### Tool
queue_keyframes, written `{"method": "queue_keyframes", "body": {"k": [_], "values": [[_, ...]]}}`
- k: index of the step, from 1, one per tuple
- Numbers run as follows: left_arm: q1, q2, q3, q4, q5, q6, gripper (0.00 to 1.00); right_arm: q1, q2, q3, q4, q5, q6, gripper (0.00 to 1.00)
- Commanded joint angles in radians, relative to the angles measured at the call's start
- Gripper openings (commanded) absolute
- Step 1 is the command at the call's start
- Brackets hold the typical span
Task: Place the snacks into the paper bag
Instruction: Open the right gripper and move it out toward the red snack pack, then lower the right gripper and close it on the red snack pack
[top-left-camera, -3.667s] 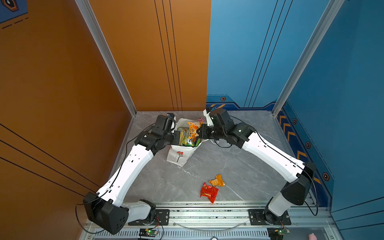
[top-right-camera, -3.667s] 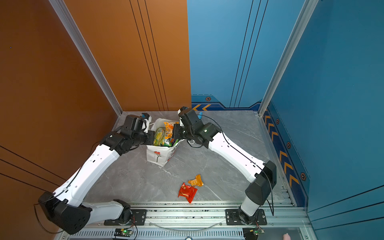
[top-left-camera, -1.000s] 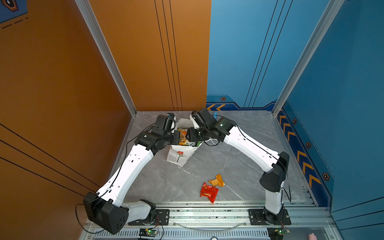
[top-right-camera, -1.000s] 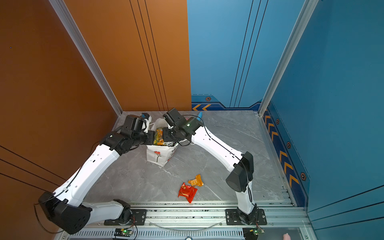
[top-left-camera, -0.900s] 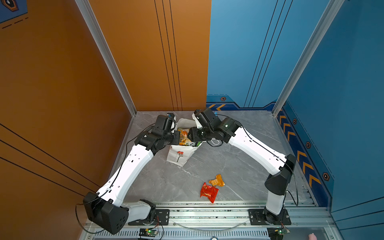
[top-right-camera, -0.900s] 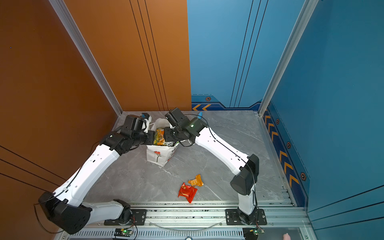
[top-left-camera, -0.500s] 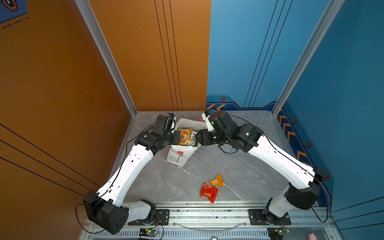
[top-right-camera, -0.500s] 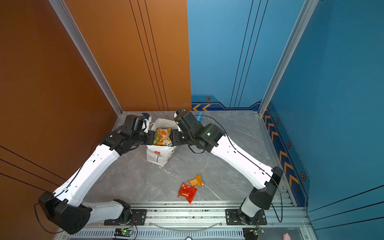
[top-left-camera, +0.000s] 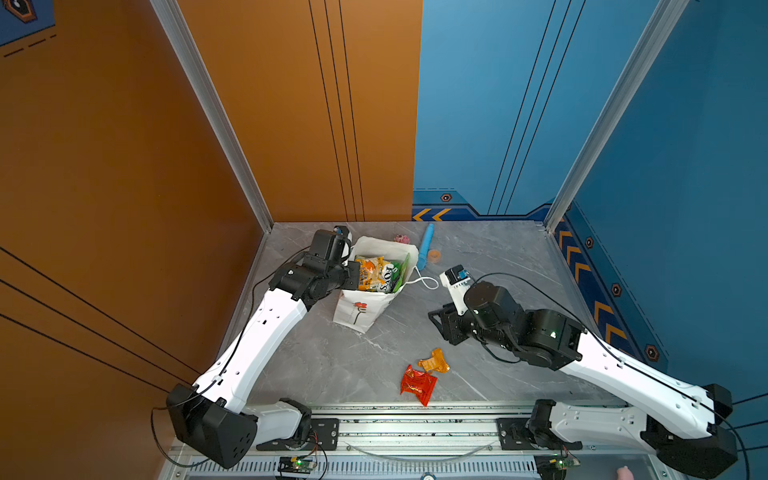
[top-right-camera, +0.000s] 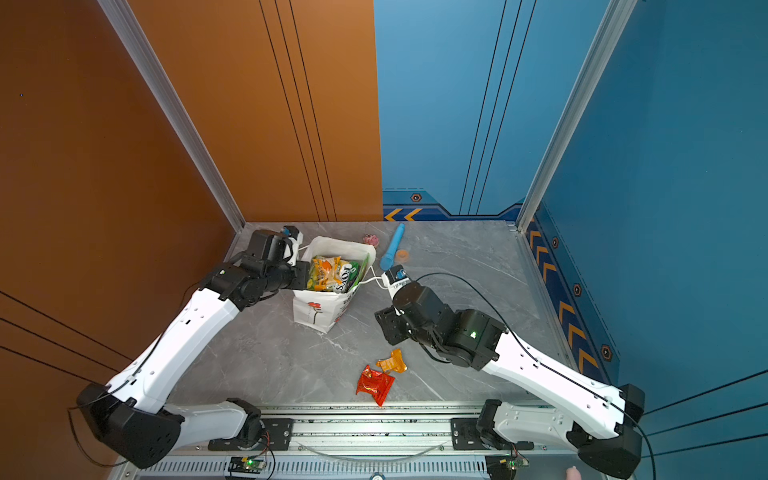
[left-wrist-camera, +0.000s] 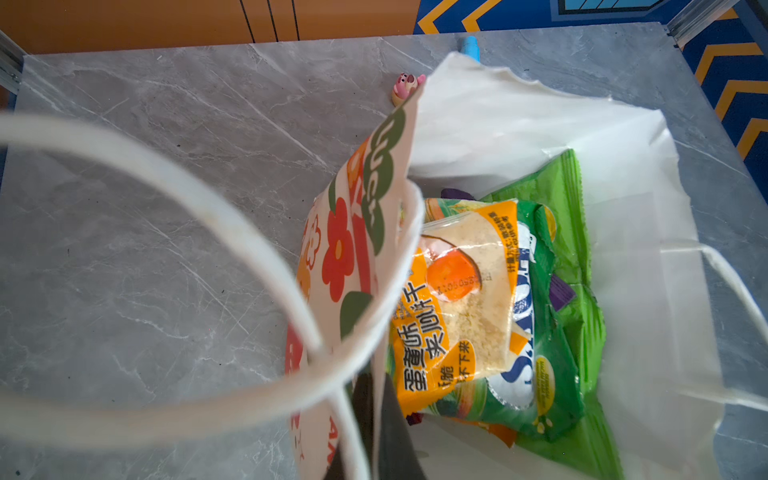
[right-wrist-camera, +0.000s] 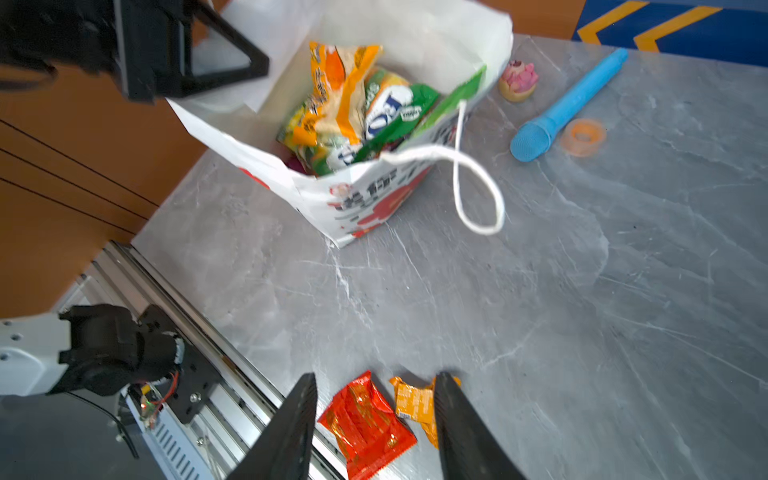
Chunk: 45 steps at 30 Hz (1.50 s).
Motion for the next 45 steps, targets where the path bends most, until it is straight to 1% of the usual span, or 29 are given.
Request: {"method": "queue_keyframes", "body": {"k": [1, 4, 7, 10, 14, 21, 29, 32, 37, 41, 45], "values": [[-0.001, -0.026, 0.011, 0.052, -0.012, 0.03, 0.0, 0.011, -0.041, -0.091, 0.006, 0.007, 0.023, 0.49], [0.003, -0.027, 0.011, 0.052, -0.012, 0.032, 0.0, 0.032, -0.056, -0.181, 0.052, -0.038, 0.06, 0.5], [0.003, -0.028, 0.012, 0.052, -0.015, 0.031, 0.0, 0.07, -0.039, -0.25, 0.087, -0.057, 0.083, 0.5], [0.005, -0.028, 0.011, 0.052, -0.014, 0.032, 0.0, 0.117, 0.002, -0.301, 0.13, -0.081, 0.108, 0.51], [0.005, -0.028, 0.011, 0.052, -0.009, 0.031, 0.0, 0.195, 0.087, -0.337, 0.168, -0.067, 0.106, 0.52], [0.005, -0.028, 0.011, 0.052, -0.009, 0.031, 0.0, 0.296, 0.271, -0.296, 0.156, -0.048, 0.041, 0.54], [0.005, -0.023, 0.011, 0.052, -0.008, 0.029, 0.0, 0.378, 0.493, -0.17, 0.068, -0.024, -0.031, 0.54], [0.005, -0.022, 0.012, 0.052, -0.008, 0.03, 0.0, 0.397, 0.558, -0.13, 0.041, 0.005, -0.041, 0.54], [0.003, -0.021, 0.011, 0.052, -0.008, 0.031, 0.0, 0.403, 0.627, -0.097, 0.007, 0.054, -0.048, 0.53], [0.004, -0.02, 0.012, 0.053, -0.007, 0.03, 0.0, 0.403, 0.661, -0.086, 0.008, 0.054, -0.051, 0.52], [0.003, -0.02, 0.011, 0.053, -0.008, 0.03, 0.0, 0.403, 0.688, -0.073, 0.004, 0.083, -0.045, 0.47]]}}
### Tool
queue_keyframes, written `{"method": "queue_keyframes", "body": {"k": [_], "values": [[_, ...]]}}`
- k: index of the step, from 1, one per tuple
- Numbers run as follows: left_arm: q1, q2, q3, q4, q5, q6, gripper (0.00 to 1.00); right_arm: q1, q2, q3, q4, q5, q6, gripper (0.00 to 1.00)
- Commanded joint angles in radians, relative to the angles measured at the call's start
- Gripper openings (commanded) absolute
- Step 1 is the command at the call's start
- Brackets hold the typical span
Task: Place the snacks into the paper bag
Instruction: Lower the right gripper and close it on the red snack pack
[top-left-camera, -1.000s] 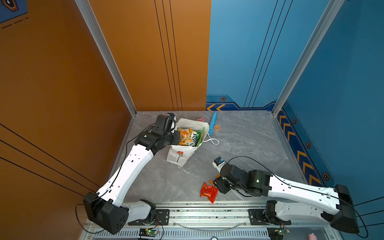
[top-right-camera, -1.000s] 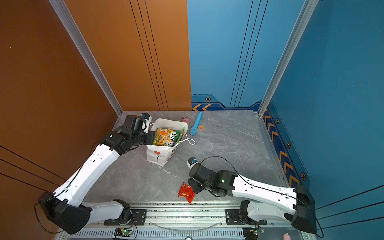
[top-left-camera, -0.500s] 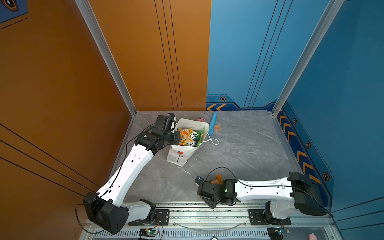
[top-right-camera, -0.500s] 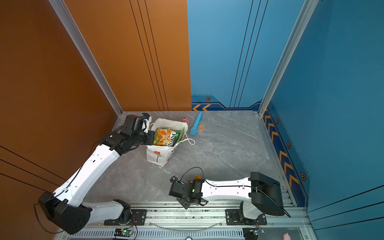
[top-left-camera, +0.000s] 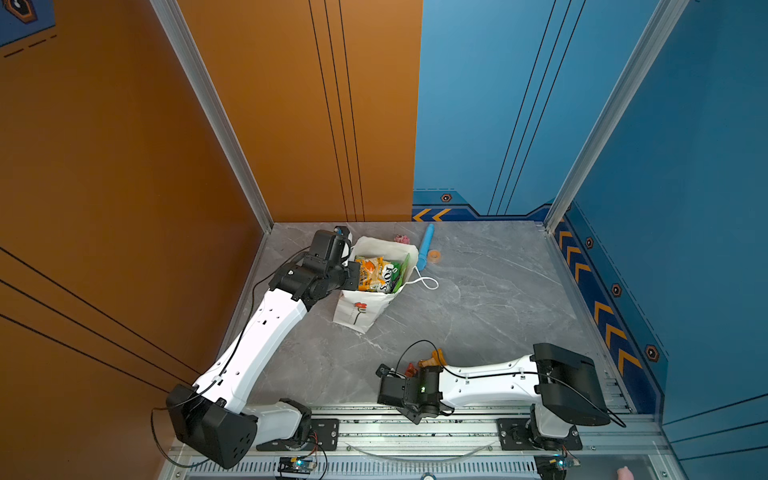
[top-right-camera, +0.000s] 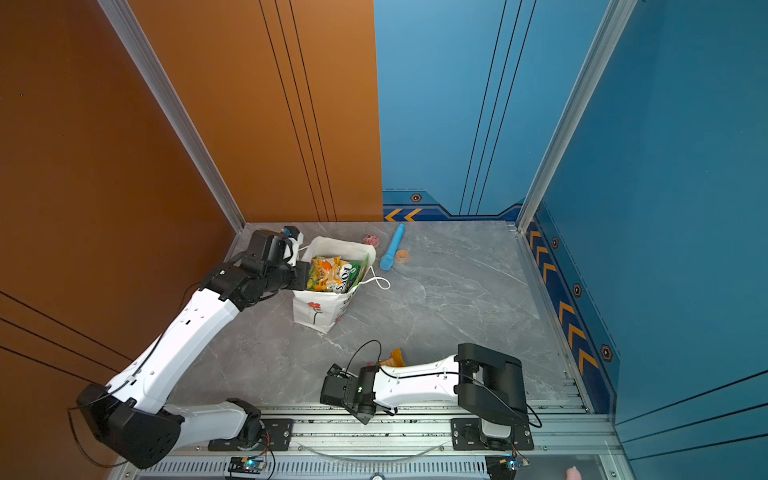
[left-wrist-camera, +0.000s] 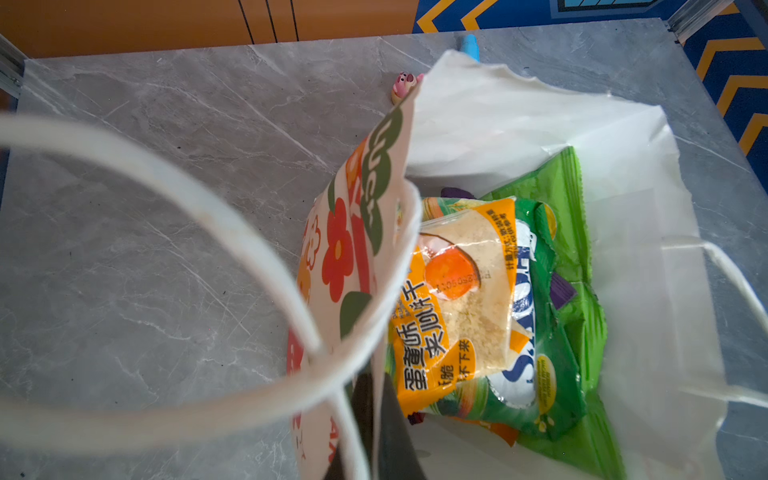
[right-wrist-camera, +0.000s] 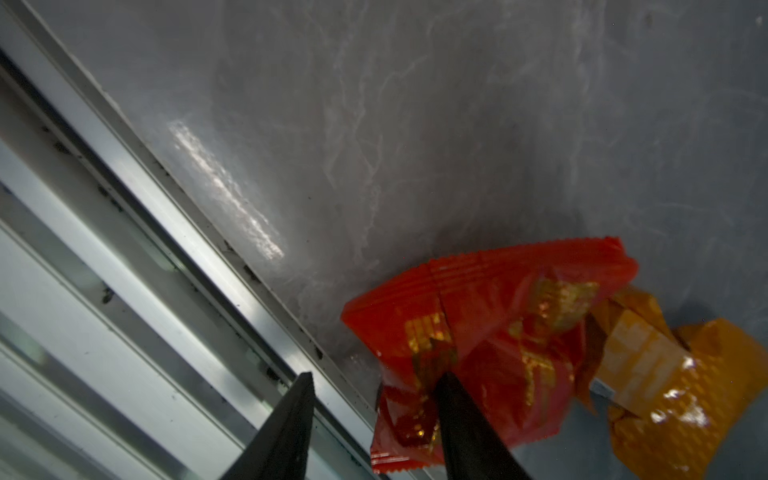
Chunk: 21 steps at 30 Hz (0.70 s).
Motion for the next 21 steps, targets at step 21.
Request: {"method": "queue_keyframes", "body": {"k": [21], "values": [[0.004, -0.021, 0.011, 0.053, -0.017, 0.023, 0.0, 0.019, -0.019, 0.085, -0.118, 0.2, 0.005, 0.57]]}}
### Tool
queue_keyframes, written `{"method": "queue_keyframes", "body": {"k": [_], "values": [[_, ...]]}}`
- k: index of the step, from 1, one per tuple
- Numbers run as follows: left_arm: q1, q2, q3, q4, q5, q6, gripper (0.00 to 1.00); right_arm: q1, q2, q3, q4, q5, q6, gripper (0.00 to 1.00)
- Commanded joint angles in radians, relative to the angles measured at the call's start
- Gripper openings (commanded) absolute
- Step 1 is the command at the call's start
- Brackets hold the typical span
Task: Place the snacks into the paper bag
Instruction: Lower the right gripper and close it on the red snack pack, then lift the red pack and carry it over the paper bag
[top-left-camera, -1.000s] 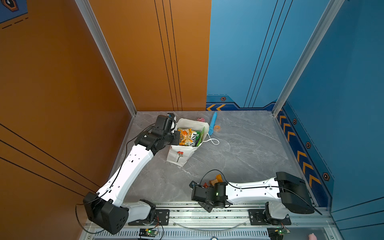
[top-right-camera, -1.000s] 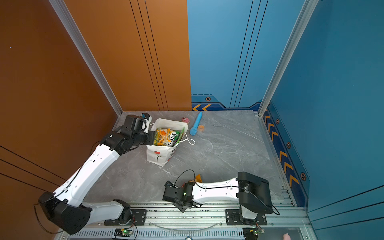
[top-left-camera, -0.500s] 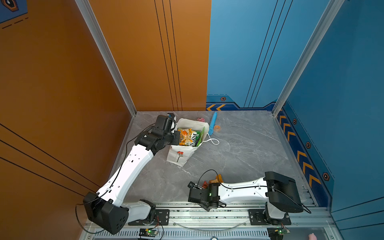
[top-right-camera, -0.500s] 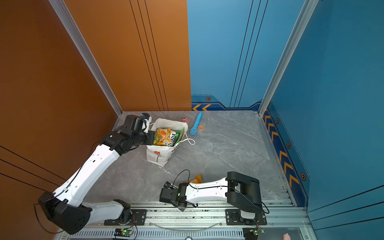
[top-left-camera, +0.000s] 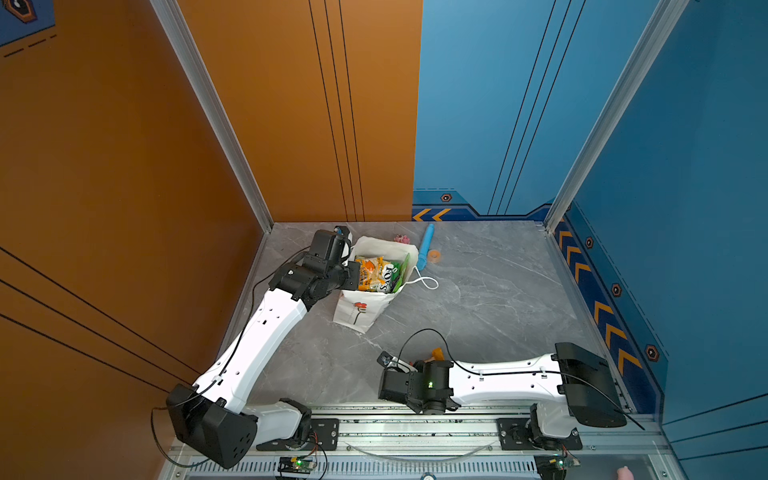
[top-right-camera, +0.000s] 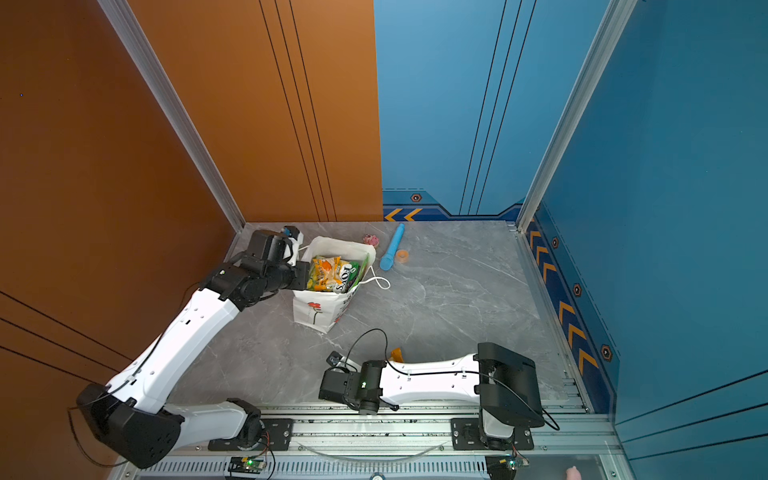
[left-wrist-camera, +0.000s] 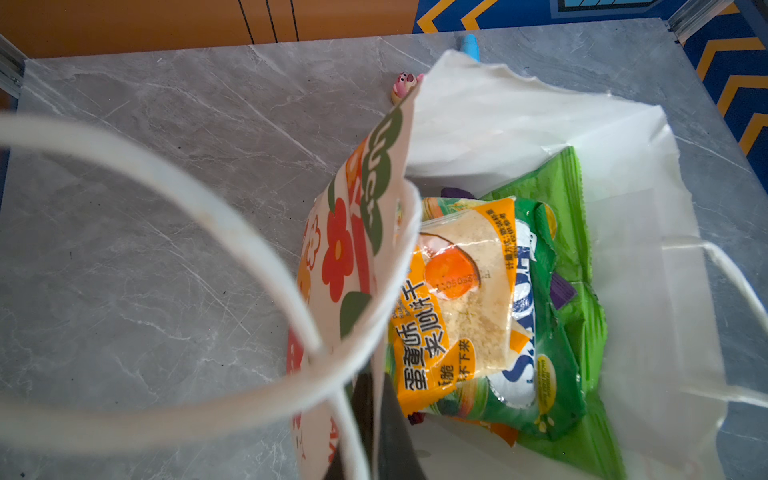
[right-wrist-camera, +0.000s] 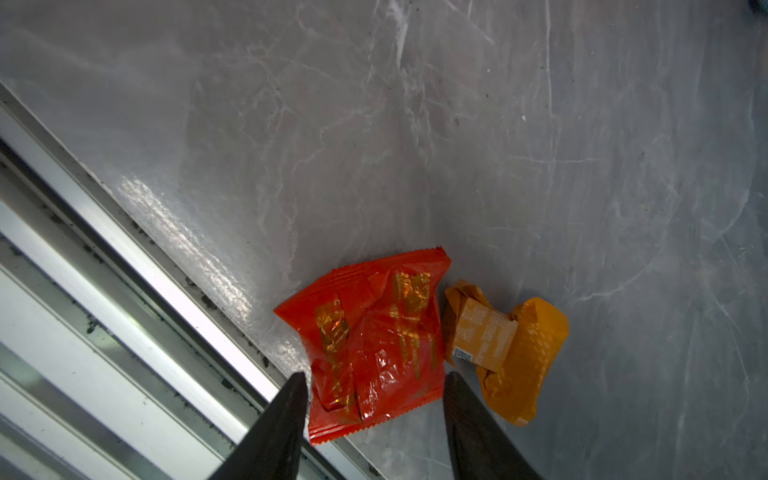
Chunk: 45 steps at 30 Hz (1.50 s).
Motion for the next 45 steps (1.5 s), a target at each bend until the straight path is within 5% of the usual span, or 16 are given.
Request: {"method": "queue_keyframes", "body": {"k": [1, 8, 17, 20, 45], "values": [[0.003, -0.021, 0.011, 0.053, -0.017, 0.022, 0.0, 0.016, 0.064, 0.034, -0.036, 0.017, -0.002, 0.58], [0.003, -0.022, 0.01, 0.053, -0.017, 0.022, 0.0, 0.023, 0.149, 0.054, -0.032, 0.018, 0.009, 0.57], [0.003, -0.023, 0.01, 0.053, -0.017, 0.022, 0.0, 0.031, 0.175, 0.07, -0.032, 0.043, 0.001, 0.18], [0.003, -0.022, 0.011, 0.053, -0.017, 0.021, 0.0, 0.035, 0.157, 0.072, -0.038, 0.046, -0.001, 0.12], [0.003, -0.02, 0.01, 0.053, -0.017, 0.022, 0.0, 0.024, -0.243, 0.128, -0.074, 0.273, -0.048, 0.01]]}}
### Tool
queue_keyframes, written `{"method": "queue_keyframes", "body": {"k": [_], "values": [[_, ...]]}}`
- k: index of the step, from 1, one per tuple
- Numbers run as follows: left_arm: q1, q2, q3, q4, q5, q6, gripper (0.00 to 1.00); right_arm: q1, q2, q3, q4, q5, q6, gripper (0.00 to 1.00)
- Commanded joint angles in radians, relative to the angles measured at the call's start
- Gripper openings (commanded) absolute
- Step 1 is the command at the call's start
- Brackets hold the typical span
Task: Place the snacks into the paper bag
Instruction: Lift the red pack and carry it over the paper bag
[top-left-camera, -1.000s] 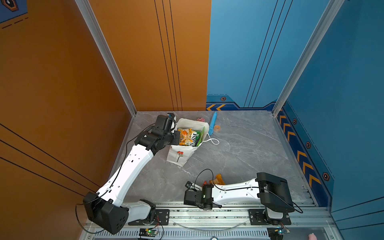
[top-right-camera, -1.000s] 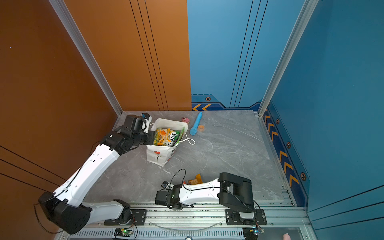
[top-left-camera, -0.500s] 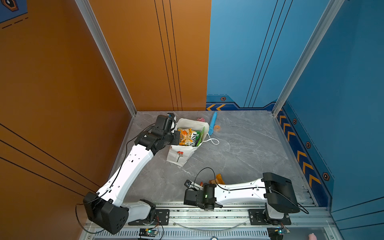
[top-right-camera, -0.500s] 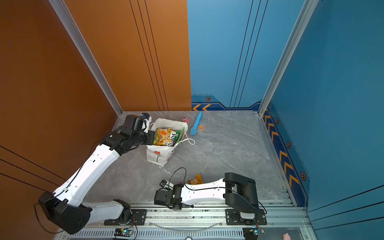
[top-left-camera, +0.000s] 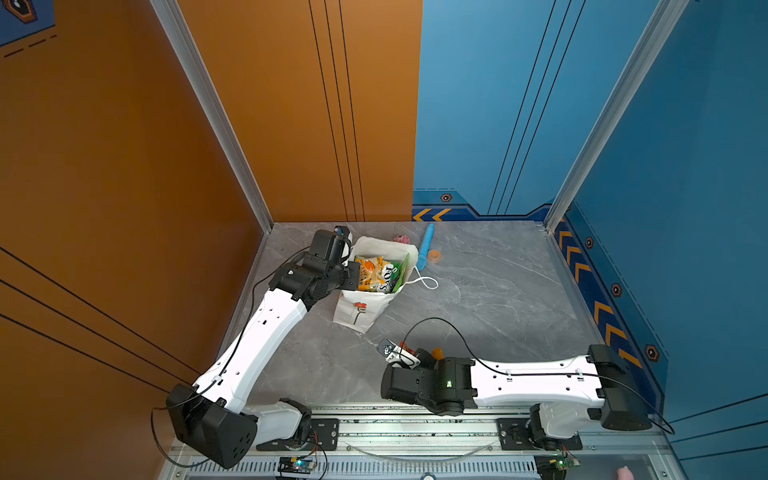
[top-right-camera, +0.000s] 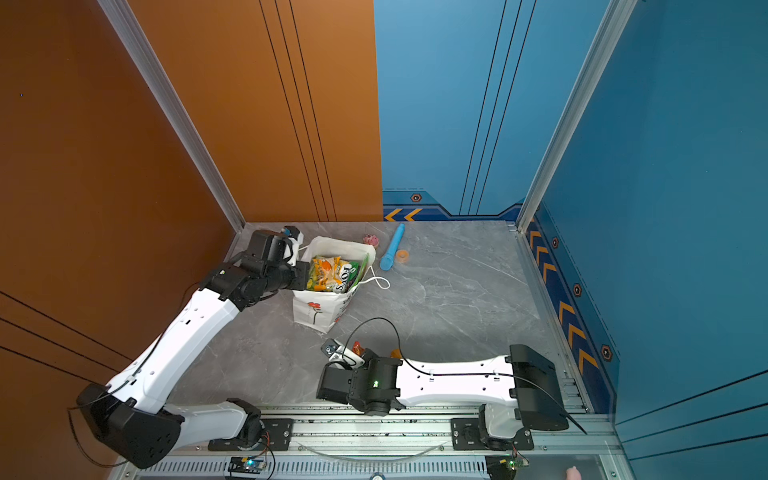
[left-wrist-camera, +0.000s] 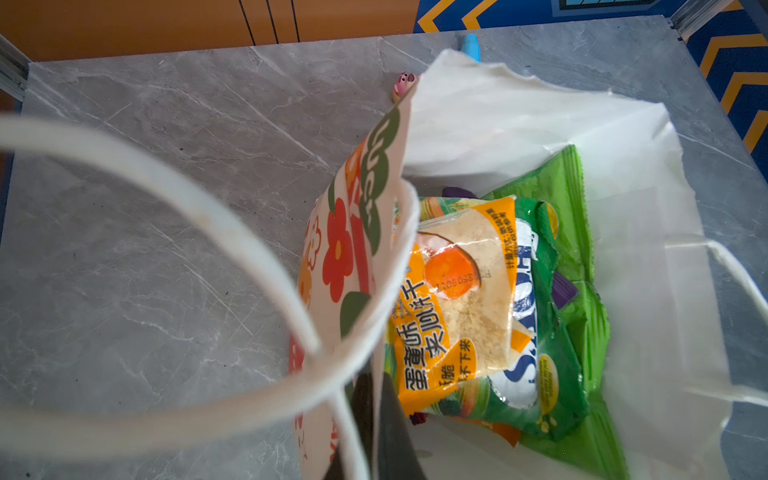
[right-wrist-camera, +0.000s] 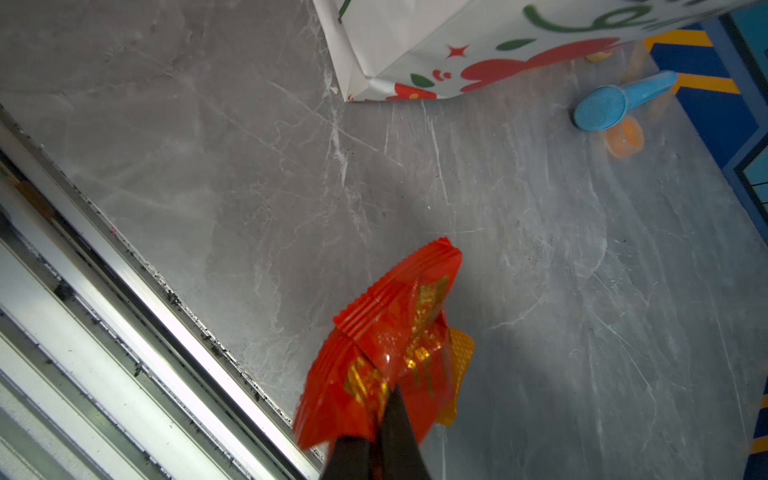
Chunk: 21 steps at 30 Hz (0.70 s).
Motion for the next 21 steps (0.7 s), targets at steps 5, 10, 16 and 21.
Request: {"method": "queue_keyframes", "body": {"k": [5, 10, 16, 21], "values": [[0.003, -0.019, 0.01, 0.053, -0.017, 0.016, 0.0, -0.057, -0.144, 0.108, -0.03, 0.06, -0.122, 0.01], [0.004, -0.023, 0.01, 0.053, -0.02, 0.017, 0.0, -0.106, -0.174, 0.208, -0.016, 0.056, -0.2, 0.0], [0.003, -0.023, 0.01, 0.053, -0.017, 0.018, 0.0, -0.131, -0.183, 0.298, 0.039, 0.046, -0.295, 0.0], [0.003, -0.026, 0.011, 0.053, -0.009, 0.015, 0.0, -0.165, -0.161, 0.365, 0.094, 0.028, -0.351, 0.0]]}}
